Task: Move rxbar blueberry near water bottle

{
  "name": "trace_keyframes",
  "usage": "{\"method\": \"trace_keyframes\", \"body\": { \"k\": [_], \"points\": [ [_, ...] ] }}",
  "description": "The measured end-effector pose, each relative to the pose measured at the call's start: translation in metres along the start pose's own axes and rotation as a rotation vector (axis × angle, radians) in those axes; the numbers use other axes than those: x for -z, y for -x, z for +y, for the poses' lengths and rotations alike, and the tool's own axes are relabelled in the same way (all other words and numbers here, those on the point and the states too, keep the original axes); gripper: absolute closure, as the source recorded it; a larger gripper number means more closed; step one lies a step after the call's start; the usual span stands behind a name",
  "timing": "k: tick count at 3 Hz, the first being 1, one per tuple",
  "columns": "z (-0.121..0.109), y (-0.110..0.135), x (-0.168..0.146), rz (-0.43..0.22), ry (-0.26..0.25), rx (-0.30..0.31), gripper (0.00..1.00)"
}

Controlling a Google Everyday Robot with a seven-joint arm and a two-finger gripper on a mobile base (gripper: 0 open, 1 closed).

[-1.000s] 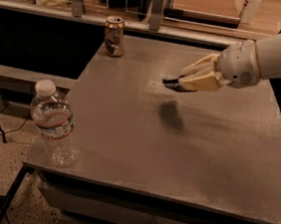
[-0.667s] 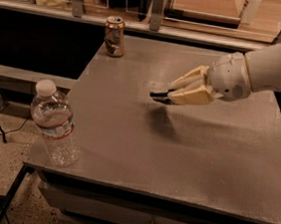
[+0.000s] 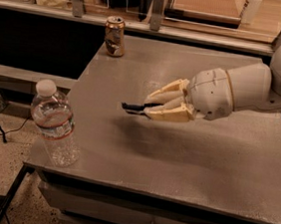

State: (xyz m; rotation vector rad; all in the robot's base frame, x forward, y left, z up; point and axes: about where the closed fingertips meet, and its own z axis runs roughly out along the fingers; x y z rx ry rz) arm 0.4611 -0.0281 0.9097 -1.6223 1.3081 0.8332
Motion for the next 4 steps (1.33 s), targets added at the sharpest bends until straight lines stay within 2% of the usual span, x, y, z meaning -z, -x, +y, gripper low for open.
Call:
{"method": "trace_keyframes", "body": {
  "k": [1,2,3,4],
  "points": [
    [0.000,0.000,0.000,0.000,0.000,0.000,1.00],
    [0.006,-0.001,-0.010,0.001,0.037,0.037,1.00],
    [0.018,-0.003,-0.037,-0.038,0.127,0.152,1.00],
    [0.027,-0.003,-0.052,-0.086,0.153,0.329,1.00]
  ]
}}
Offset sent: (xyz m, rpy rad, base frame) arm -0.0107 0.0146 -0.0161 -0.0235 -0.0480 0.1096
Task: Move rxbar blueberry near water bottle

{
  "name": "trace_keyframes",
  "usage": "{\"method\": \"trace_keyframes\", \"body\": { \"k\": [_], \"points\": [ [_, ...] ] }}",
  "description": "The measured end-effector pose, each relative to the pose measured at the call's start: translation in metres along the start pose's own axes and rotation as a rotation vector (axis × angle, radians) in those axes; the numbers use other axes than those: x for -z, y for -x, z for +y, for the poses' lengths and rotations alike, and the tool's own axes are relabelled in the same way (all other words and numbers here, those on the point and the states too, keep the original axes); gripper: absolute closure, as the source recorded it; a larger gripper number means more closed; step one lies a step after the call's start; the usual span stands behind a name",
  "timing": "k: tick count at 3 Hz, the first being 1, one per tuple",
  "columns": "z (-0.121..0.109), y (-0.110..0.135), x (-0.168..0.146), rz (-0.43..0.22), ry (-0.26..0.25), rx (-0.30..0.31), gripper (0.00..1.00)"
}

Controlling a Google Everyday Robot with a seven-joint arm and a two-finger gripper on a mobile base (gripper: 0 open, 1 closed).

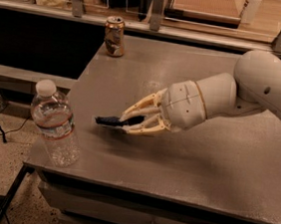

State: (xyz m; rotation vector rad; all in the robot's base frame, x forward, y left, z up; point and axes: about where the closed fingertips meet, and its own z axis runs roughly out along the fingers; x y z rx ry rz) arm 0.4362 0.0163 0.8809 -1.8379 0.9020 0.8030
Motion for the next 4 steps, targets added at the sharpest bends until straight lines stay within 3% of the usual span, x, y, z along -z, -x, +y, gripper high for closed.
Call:
{"method": "trace_keyframes", "body": {
  "k": [1,2,4],
  "points": [
    [0.000,0.002,-0.003,-0.006,0.005,0.070,1.00],
    [0.000,0.002,-0.003,-0.006,0.005,0.070,1.00],
    [0.011,0.017,-0.022,-0.075,0.091,0.224,1.00]
  ]
}}
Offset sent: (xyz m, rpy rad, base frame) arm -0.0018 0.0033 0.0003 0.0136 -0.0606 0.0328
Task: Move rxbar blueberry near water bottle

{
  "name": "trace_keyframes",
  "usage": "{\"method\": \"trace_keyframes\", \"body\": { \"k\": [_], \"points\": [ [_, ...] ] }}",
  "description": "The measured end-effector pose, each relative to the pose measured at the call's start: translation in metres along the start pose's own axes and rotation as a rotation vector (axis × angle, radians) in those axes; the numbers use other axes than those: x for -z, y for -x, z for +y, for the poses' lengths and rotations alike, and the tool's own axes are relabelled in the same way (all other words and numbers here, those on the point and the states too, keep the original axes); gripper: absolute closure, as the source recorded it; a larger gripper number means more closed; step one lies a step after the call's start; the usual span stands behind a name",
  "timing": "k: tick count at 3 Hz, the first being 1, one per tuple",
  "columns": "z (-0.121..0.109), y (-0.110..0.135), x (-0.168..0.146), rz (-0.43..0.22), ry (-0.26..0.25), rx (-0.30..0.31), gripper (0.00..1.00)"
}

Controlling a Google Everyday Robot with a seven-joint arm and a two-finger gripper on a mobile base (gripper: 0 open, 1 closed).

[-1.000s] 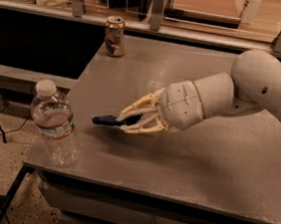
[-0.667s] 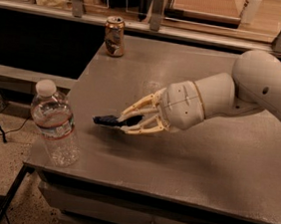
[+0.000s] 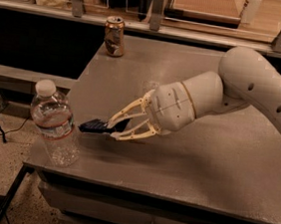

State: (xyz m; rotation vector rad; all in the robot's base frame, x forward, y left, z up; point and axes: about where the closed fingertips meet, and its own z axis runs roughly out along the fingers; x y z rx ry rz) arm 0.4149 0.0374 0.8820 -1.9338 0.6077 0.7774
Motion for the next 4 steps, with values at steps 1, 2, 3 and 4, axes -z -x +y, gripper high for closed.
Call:
{"method": "trace_keyframes", "body": {
  "k": [1,2,3,4],
  "points": [
    [0.005,0.003,-0.011,-0.027,0.037,0.042,1.00],
    [0.011,0.002,-0.023,-0.062,0.063,0.061,1.00],
    [0.011,0.003,-0.024,-0.063,0.065,0.062,0.83],
    [0.010,0.004,-0.026,-0.065,0.068,0.063,0.59]
  ]
}}
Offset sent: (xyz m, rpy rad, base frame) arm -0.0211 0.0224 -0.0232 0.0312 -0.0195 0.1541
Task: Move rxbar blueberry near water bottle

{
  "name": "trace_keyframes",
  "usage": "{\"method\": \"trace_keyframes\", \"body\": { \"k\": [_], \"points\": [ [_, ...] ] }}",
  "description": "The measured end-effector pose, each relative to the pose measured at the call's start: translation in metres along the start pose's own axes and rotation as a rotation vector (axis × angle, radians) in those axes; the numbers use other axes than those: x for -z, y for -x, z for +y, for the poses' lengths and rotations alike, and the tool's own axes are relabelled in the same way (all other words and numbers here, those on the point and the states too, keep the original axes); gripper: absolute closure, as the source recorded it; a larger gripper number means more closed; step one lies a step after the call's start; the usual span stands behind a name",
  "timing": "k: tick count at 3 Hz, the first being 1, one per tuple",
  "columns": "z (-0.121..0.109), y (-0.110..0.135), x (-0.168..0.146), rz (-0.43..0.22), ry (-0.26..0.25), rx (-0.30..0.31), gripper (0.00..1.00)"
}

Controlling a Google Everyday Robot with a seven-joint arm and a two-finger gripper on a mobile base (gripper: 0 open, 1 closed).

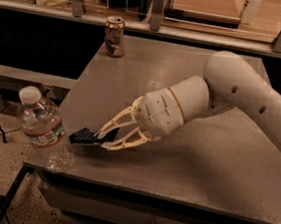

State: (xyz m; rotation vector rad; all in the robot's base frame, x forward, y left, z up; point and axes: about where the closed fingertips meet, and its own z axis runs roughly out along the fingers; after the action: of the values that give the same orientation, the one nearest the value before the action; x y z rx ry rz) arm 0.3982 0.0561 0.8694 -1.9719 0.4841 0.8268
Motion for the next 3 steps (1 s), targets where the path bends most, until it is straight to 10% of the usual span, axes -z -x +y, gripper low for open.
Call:
{"method": "trace_keyframes", "body": {
  "k": [3],
  "points": [
    [-0.0008,0.0019,-0.0048,-0.005,0.008,0.004,0.00]
  ]
}}
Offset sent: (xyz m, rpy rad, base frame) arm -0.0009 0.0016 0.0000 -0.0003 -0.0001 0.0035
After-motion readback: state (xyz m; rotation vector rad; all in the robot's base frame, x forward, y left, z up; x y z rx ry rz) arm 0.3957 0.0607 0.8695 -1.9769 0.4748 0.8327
